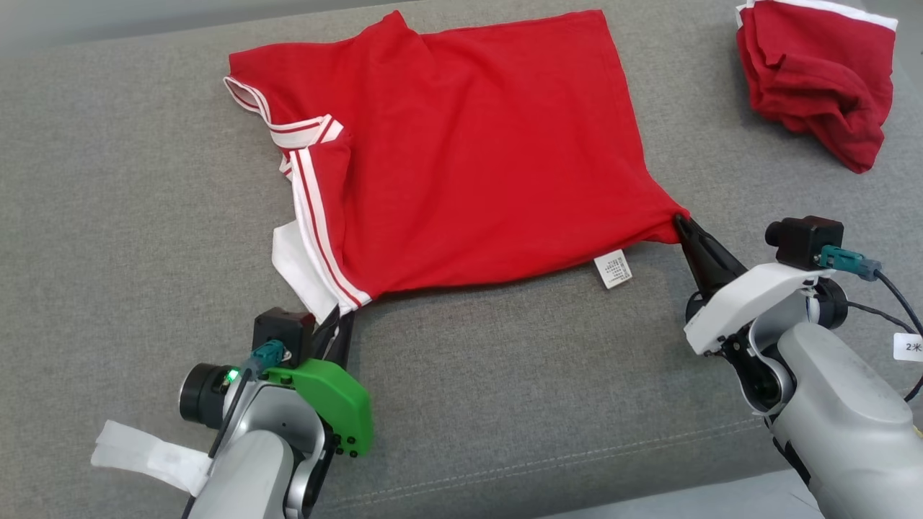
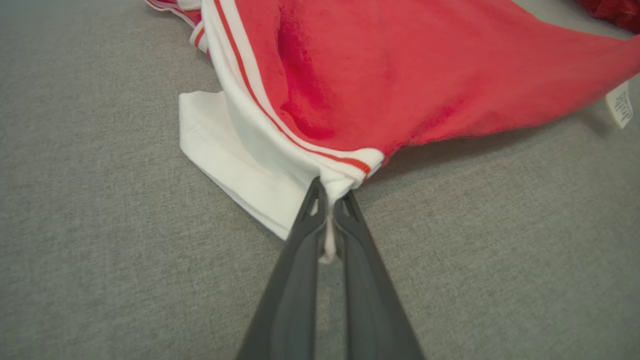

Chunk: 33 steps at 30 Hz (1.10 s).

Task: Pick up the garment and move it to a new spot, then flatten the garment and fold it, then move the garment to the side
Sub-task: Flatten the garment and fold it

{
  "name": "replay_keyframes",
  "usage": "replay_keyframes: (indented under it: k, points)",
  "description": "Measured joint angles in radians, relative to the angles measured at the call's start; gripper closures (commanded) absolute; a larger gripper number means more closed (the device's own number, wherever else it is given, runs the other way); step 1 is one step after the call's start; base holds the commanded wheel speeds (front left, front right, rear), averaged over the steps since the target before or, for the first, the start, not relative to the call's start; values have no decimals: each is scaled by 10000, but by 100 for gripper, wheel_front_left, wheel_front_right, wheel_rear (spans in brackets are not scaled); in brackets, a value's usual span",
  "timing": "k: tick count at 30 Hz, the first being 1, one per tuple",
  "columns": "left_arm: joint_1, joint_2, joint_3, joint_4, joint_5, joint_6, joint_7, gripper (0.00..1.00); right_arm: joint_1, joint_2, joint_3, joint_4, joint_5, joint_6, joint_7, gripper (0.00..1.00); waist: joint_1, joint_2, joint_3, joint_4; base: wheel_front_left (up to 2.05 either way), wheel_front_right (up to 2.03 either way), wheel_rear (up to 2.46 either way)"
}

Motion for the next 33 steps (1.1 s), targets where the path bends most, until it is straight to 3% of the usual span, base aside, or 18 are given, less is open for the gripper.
replay_keyframes:
  k: [16,19,20,21,22,23,24,33]
  points:
    - [576,-92,-1229,-303,21,-92,-884,100,1034,-119,-424,217,397,10,-318,100,0,0,-626,119,0,0,0]
    - [628,-94,-1271,-278,-23,-90,-980,58,1049,13,-372,322,399,48,-320,100,0,0,-639,11,0,0,0]
    - [628,-94,-1329,-265,-44,-94,-980,24,1058,48,-393,360,410,50,-320,100,0,0,-638,-26,0,0,0]
    - [628,-94,-1402,-245,-61,-94,-982,0,1079,65,-422,401,453,86,-322,90,0,0,-636,-50,0,0,0]
    - [628,-94,-1461,-236,-63,-96,-984,0,1104,63,-437,454,458,90,-322,60,0,0,-634,-62,0,0,0]
    - [629,-96,-1492,-230,-88,-98,-1003,0,1141,61,-443,514,458,90,-322,44,0,0,-633,-64,0,0,0]
    - [629,-96,-1505,-232,-150,-100,-1058,0,1189,59,-451,554,458,90,-324,0,0,0,-632,-62,0,0,0]
    - [735,-98,-1120,-257,-324,100,-1248,0,1481,-286,-851,673,566,90,-401,0,0,0,-605,164,0,0,0]
